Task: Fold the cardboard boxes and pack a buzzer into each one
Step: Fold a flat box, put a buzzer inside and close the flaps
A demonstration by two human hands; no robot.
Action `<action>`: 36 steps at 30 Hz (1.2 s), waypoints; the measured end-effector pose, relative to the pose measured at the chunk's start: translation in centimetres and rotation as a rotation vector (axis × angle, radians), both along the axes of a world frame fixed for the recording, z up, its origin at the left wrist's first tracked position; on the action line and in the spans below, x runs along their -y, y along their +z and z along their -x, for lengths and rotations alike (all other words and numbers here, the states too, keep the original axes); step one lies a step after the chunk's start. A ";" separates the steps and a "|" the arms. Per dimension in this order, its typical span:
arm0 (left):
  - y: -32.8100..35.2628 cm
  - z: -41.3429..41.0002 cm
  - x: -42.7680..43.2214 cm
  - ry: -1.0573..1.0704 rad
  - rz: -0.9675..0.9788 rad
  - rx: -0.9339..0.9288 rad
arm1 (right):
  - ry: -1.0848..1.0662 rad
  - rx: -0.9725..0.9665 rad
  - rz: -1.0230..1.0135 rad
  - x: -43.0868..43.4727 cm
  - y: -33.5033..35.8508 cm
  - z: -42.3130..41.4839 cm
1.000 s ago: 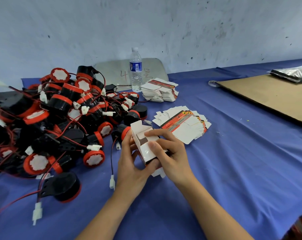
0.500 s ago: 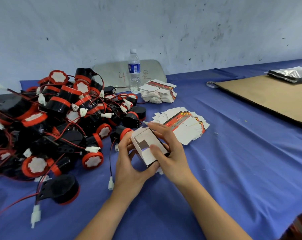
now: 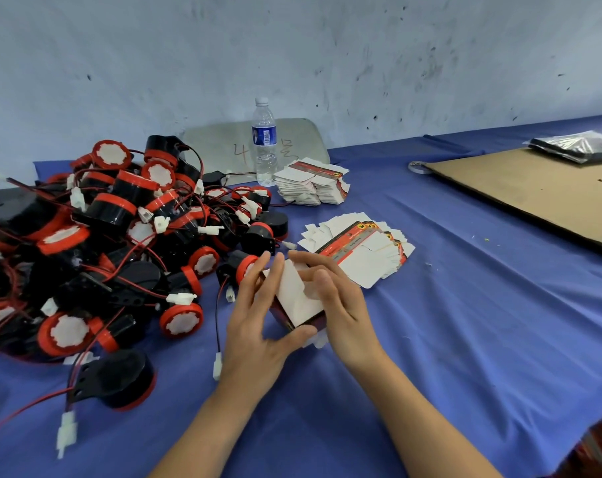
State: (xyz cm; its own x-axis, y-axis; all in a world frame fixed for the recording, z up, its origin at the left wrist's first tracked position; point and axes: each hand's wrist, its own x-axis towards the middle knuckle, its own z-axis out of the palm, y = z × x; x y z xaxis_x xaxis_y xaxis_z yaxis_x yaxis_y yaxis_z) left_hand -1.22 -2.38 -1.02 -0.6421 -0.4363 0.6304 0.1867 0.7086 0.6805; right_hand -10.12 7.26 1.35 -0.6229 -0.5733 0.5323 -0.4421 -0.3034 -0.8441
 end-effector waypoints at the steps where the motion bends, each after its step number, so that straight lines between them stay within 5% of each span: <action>1: 0.1 0.0 -0.1 -0.014 0.007 0.010 | 0.010 0.036 0.019 -0.1 0.0 0.0; 6: 0.7 -0.4 -0.9 -0.031 -0.126 -0.020 | 0.017 0.009 0.051 -0.2 -0.4 -0.2; 11: 0.8 -0.4 -1.5 -0.103 -0.501 -0.078 | 0.040 0.038 -0.040 -0.3 -0.7 -0.3; 16: 1.0 -0.2 -1.3 -0.130 -0.641 -0.111 | 0.033 0.201 -0.157 0.1 -0.6 -0.3; 26: 0.5 0.5 -1.6 -0.178 -0.934 -0.073 | -0.060 0.025 -0.084 0.0 -0.8 -0.3; 31: 0.7 0.5 -1.7 -0.249 -1.292 -0.135 | -0.088 -0.123 -0.072 0.2 -1.3 -0.9; 36: 0.8 0.3 -1.6 -0.295 -1.288 -0.087 | -0.183 -0.256 -0.061 0.4 -1.8 -1.0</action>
State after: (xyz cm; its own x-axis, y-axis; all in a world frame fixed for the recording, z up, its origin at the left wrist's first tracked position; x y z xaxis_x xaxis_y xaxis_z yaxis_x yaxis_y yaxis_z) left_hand -1.52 -0.73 -0.21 -0.7944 -0.6017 -0.0833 0.2982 -0.5057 0.8096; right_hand -9.10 6.87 -0.41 -0.5686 -0.5003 0.6530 -0.6851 -0.1513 -0.7125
